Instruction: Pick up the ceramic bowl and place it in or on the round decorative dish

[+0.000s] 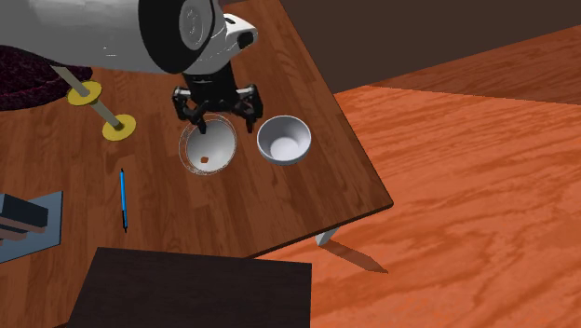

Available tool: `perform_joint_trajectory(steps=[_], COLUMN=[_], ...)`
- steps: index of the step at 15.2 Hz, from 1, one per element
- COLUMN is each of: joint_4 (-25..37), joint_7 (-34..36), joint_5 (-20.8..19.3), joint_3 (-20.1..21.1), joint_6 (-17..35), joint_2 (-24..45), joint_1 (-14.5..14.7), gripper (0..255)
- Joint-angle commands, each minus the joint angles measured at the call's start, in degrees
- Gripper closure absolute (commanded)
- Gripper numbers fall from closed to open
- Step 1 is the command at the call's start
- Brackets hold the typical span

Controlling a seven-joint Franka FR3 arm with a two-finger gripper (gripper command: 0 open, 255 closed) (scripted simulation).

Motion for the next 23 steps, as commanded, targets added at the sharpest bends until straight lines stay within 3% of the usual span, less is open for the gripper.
perform_joint_trajectory(steps=[1, 9, 17, 23], joint_4=[2.5, 13.5, 12.4, 12.4], joint_7=[-0.8, -3.2, -3.2, -3.2], joint_5=[-0.3, -0.9, -0.9, -0.9], joint_3=[-0.3, -1.1, -1.2, -1.2], joint_6=[2.1, 8.1, 13.2, 13.2], joint_2=[4.6, 21.9, 25.8, 25.8], joint_1=[-0.3, -1.5, -1.7, -1.7], gripper=[0, 0, 0, 0])
